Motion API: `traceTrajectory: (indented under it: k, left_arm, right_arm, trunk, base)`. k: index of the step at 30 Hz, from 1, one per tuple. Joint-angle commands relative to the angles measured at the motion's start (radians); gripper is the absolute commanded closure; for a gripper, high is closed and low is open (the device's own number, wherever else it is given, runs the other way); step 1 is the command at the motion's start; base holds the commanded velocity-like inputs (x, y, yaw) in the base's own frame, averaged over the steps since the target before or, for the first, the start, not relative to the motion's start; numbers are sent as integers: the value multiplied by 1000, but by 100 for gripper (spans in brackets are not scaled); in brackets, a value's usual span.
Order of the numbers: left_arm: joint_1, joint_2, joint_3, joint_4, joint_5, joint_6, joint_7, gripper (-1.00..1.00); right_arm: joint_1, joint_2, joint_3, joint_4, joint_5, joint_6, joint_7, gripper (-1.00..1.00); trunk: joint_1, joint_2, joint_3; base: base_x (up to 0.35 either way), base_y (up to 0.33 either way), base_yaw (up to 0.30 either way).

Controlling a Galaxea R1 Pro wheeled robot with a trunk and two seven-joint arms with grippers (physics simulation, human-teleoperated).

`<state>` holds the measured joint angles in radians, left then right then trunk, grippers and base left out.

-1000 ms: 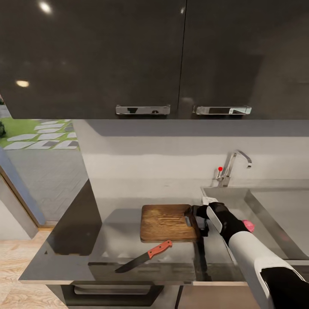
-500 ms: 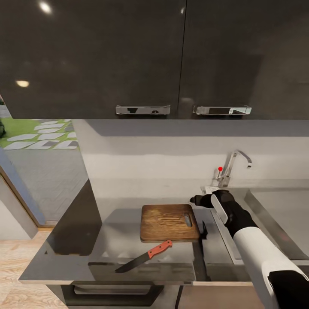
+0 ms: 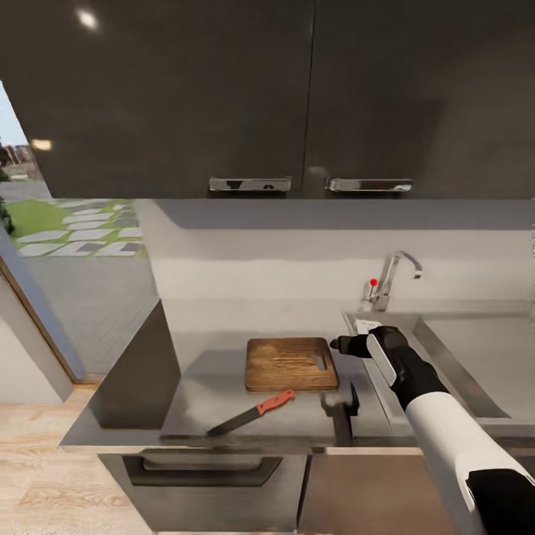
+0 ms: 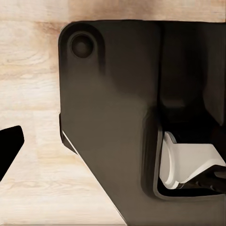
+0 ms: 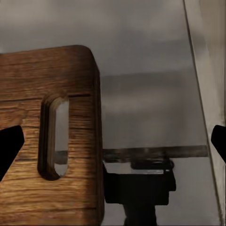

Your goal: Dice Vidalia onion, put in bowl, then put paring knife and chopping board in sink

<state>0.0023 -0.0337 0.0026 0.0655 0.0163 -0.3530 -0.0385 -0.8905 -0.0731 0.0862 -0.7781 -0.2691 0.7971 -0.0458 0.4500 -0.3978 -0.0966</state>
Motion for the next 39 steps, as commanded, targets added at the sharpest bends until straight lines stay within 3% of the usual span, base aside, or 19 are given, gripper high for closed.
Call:
traceTrajectory:
  k: [1, 39]
  left_arm:
    - [-1, 0, 0, 2, 2, -5, -3, -100]
    - [-1, 0, 0, 2, 2, -6, -3, -100]
  right_arm:
    - [-1, -1, 4, -1, -7, 3, -5, -100]
    - [-1, 1, 6, 3, -7, 3, -5, -100]
  trunk:
    - [0, -2, -2]
    - [0, -2, -2]
  base:
    - [-328, 0, 0]
    - [-329, 0, 0]
